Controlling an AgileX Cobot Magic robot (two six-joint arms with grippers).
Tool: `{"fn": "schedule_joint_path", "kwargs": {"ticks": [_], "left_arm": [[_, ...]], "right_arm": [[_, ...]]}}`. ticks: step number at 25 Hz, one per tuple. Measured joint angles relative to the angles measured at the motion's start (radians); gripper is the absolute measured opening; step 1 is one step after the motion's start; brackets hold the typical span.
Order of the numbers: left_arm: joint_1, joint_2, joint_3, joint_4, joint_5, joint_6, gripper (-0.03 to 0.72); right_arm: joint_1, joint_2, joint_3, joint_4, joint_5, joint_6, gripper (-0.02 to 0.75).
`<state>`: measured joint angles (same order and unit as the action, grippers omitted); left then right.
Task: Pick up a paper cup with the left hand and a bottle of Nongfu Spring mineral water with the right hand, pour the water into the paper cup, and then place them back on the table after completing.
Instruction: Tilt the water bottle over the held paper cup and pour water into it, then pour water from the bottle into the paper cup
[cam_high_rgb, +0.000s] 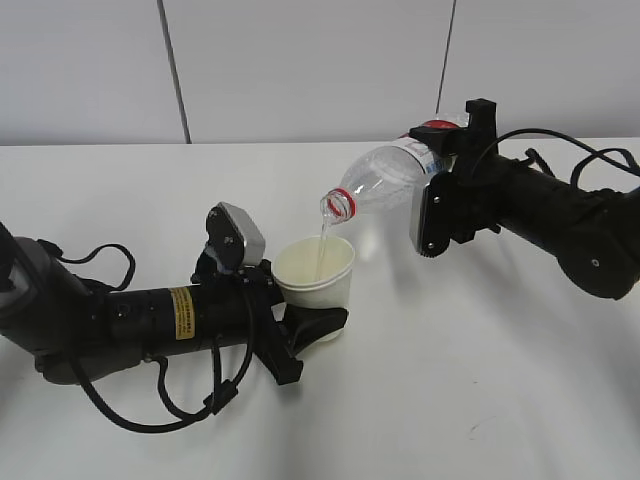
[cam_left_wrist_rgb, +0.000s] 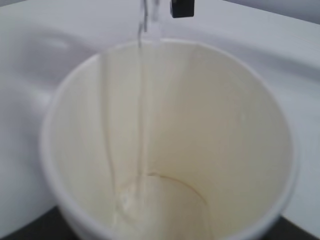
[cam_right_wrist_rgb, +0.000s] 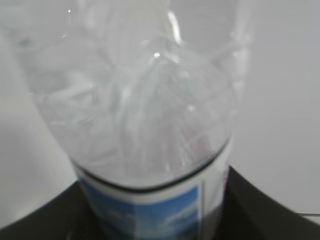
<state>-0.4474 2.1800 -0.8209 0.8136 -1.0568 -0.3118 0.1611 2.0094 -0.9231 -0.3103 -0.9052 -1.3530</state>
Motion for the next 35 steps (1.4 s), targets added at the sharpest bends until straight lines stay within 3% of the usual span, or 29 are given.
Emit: {"fn": "schedule_joint_path", "kwargs": {"ticks": [35], "left_arm": [[0.0,0.0,0.0,0.008,0.005,0.0,0.377]], "right_arm": [[0.0,0.0,0.0,0.008,-0.026,-0.048,0.368]]}}
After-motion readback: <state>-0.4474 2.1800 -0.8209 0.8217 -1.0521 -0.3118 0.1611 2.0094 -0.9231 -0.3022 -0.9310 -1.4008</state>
